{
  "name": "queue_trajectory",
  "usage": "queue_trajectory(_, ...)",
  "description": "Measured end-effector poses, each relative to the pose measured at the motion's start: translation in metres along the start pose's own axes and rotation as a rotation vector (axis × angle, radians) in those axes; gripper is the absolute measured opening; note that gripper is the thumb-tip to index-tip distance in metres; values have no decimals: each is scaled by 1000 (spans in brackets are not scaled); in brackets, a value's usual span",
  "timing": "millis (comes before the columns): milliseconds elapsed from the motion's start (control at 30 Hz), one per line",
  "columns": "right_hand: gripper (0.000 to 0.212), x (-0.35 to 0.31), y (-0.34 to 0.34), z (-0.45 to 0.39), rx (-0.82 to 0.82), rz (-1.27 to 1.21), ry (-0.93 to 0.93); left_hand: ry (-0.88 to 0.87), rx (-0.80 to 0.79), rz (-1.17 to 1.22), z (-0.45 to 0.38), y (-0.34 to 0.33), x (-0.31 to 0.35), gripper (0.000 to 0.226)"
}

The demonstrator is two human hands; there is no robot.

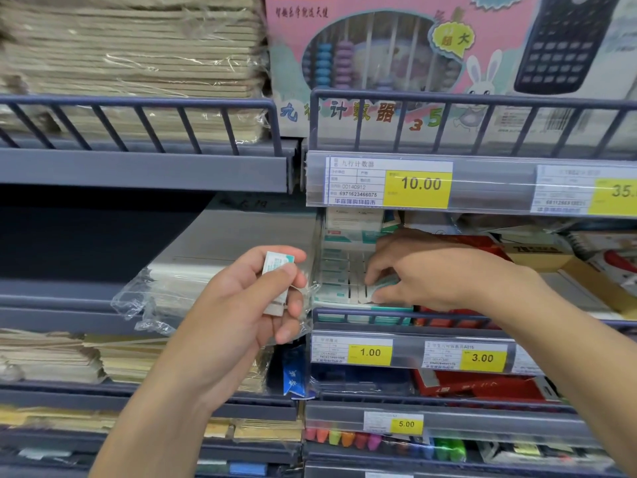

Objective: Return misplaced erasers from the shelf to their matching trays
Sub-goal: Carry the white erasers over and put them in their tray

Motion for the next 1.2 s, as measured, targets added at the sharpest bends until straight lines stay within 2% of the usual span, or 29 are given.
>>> queue_trajectory(133, 21, 2, -10, -8, -43, -47, -1, -7, -24, -68, -1, 0, -1, 14)
queue_trajectory(300, 25, 8, -11, -7, -75, -83, -17, -41, -41, -133, 1, -5, 1, 17)
queue_trajectory(333, 27, 9, -6, -4, -52, -70, -19, -52, -40, -151, 2, -6, 0, 18)
queue_trajectory(400, 28, 9, 10, 6, 92, -111, -42, -89, -35, -211, 2, -7, 1, 15)
queue_trajectory(467, 24, 2, 27, 20, 264, -409, -37, -136, -25, -292, 2, -8, 2, 12)
queue_trajectory(533, 20, -14, 37, 29, 302, -802, 78, -171, -19, -346, 1, -11, 3, 15)
queue_trajectory(567, 20, -23, 40, 31, 290, -900, 140, -183, -17, -358, 0, -12, 4, 17)
queue_trajectory(633, 21, -35, 42, 32, 282, -960, 207, -209, -14, -374, -1, -14, 5, 23)
queue_trajectory(733, 16, -34, 36, 28, 249, -1052, 187, -229, -9, -389, -1, -15, 7, 27)
queue_trajectory(800, 14, -28, 28, 27, 228, -1138, 134, -227, -15, -376, 1, -15, 6, 23)
queue_trajectory(900, 16, -19, 20, 25, 288, -1236, 40, -228, 15, -394, 2, -15, 6, 17)
queue_trajectory(1033, 23, -31, 8, 20, 233, -1412, 75, -271, 29, -411, 3, -20, 8, 12)
queue_trajectory(1133, 18, -32, 7, 17, 250, -1529, 109, -366, 50, -477, 7, -24, 14, 12)
queue_trajectory(1200, 21, -24, 11, 15, 275, -1641, 102, -520, 111, -671, 14, -22, 25, 8)
Point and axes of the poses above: each hand's wrist, its own z-axis away from the middle knuckle, its own y-axis out of the back of the hand, x = y × z, the point moved 7 cm from there along -z, towards the middle knuckle, and after that the axes turned 15 degrees about z, right-handed, at the moved point
